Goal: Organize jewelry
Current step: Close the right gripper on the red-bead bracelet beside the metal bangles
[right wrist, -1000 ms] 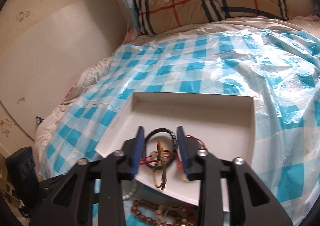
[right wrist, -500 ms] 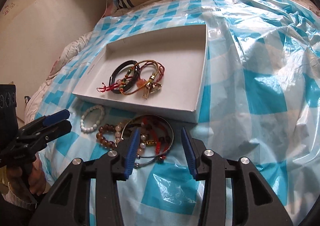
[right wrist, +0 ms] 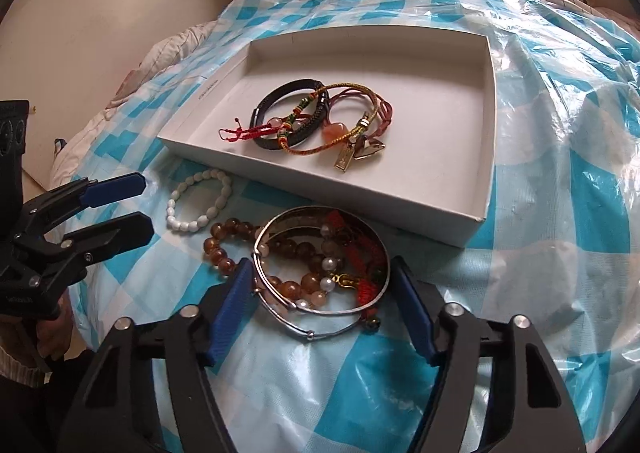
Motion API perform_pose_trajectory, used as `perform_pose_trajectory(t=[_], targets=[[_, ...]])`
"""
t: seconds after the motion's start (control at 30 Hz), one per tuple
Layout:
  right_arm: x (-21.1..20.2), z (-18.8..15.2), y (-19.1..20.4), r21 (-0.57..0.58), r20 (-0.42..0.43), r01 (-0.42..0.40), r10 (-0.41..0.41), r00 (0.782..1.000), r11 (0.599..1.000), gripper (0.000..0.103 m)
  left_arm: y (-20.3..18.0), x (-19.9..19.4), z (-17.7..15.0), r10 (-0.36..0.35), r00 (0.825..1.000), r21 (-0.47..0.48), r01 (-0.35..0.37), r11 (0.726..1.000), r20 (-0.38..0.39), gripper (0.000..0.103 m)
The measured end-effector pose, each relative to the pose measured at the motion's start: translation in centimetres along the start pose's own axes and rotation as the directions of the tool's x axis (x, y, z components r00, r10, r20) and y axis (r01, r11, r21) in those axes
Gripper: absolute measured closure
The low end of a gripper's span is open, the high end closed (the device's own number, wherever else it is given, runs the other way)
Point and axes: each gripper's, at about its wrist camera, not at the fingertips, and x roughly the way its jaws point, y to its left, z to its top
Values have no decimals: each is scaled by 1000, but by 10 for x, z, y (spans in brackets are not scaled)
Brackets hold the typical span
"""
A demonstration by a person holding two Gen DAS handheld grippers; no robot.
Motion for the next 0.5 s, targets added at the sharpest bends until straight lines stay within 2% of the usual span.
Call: perform_pose_trajectory(t=[0.03, 0.07, 0.1, 0.13, 0.23, 0.27, 0.33, 0.5], targets=[[-4, -2, 1, -3, 7, 0, 0, 1000, 1000, 43, 0, -1, 0, 1, 1000, 2, -1, 1000, 0, 29], [-7, -4, 3, -5, 8, 4, -4, 1000, 1000, 53, 1, -1, 0, 3, 1000, 4, -3, 1000, -1, 29], [-11, -6, 3, -3, 12, 9, -9, 1000, 1000, 69, 2, -1, 0, 5, 1000, 4, -5, 1000, -2, 29], [-16, -8, 2, 7, 17, -12, 12, 1000, 1000, 78, 4, -1, 0, 6, 1000, 3, -6, 1000, -4, 29], [-24, -13, 0, 21, 12, -17, 17, 1000, 1000, 75, 7, 0, -1, 9, 1000, 3, -9, 1000, -12, 29], [-25, -15, -2, 26, 13, -20, 19, 1000, 999, 71, 8, 1, -1, 10, 1000, 2, -10, 1000, -15, 28], [-27, -16, -5, 23, 28, 21, -21, 999, 1000, 55, 7, 2, -2, 13, 1000, 2, -13, 1000, -20, 28], [-25, -10, -9, 30, 32, 3, -4, 999, 1000, 52, -2, 4, -1, -6, 1000, 40, 7, 999, -23, 28]])
